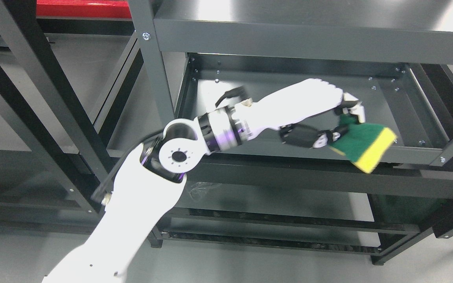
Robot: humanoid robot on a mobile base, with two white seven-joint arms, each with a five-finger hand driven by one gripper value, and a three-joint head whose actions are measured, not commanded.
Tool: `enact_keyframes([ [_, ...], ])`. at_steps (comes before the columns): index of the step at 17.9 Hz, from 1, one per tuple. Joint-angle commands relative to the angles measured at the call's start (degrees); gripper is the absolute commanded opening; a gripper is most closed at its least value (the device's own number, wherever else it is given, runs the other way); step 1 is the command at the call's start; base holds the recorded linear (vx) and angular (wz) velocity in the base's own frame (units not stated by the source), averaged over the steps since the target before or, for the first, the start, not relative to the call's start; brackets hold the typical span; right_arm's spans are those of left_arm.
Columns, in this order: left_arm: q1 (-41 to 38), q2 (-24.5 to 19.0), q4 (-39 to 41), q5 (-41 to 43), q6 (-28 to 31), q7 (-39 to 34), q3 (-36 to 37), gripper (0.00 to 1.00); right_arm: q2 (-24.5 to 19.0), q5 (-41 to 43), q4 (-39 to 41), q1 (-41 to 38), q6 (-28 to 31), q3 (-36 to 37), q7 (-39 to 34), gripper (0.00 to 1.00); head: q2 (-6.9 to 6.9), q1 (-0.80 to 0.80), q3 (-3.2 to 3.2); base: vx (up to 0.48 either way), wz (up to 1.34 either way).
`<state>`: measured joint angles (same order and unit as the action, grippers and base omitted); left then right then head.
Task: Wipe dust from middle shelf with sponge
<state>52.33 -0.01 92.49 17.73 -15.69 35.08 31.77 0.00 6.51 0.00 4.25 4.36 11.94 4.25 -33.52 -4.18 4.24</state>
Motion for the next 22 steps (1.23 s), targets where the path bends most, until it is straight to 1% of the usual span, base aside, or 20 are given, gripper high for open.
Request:
enact_keyframes([
  [1, 21.6, -1.0, -6.4, 1.9, 0.4, -1.2, 18.9, 0.01, 1.0, 0.0, 1.0, 0.0, 0.0, 0.0, 0.0, 1.0, 0.0, 0.0, 0.0, 0.045, 0.02],
  [4, 30.9, -1.0, -8.2, 3.3, 0.2, -2.0, 19.9, 0.01, 1.0, 0.0, 1.0, 0.0, 0.0, 0.0, 0.0, 1.0, 0.0, 0.0, 0.0, 0.044, -0.09],
  [7, 40.2, -1.0, -12.4, 9.5, 0.2, -1.9, 19.9, 0.01, 1.0, 0.0, 1.0, 0.0, 0.0, 0.0, 0.0, 1.0, 0.0, 0.0, 0.0, 0.062, -0.16],
  [8, 41.6, -1.0, -13.4, 11.9, 0.1, -1.9, 20.0, 0.02, 1.0, 0.0, 1.0, 0.0, 0.0, 0.0, 0.0, 1.0, 0.01, 0.0, 0.0, 0.063, -0.12],
  [9, 42.6, -1.0, -14.1, 16.0, -0.3, -1.9, 20.3, 0.02, 1.0, 0.0, 1.0, 0.0, 0.0, 0.0, -0.1, 1.0, 0.01, 0.0, 0.0, 0.035, -0.1],
  [11, 42.5, -1.0, -14.4, 19.1, -2.5, -1.7, 21.7, 0.02, 1.0, 0.0, 1.0, 0.0, 0.0, 0.0, 0.0, 1.0, 0.01, 0.0, 0.0, 0.023, -0.07],
  [14, 42.2, -1.0, -16.7, 21.9, -7.3, -0.7, 21.4, 0.02, 1.0, 0.0, 1.0, 0.0, 0.0, 0.0, 0.0, 1.0, 0.01, 0.0, 0.0, 0.004, -0.01],
  [19, 38.2, -1.4, -14.9, 23.6, -17.9, 3.7, 14.1, 0.0, 1.0, 0.0, 1.0, 0.0, 0.0, 0.0, 0.0, 1.0, 0.01, 0.0, 0.0, 0.0, 0.0],
  [21, 36.3, -7.2, -12.3, 23.2, -21.3, 5.5, 8.8, 0.0, 1.0, 0.0, 1.0, 0.0, 0.0, 0.0, 0.0, 1.0, 0.01, 0.0, 0.0, 0.0, 0.0],
  [22, 34.4, -9.2, -11.1, 23.1, -23.7, 6.7, 5.4, 0.0, 1.0, 0.0, 1.0, 0.0, 0.0, 0.0, 0.0, 1.0, 0.01, 0.0, 0.0, 0.0, 0.0],
])
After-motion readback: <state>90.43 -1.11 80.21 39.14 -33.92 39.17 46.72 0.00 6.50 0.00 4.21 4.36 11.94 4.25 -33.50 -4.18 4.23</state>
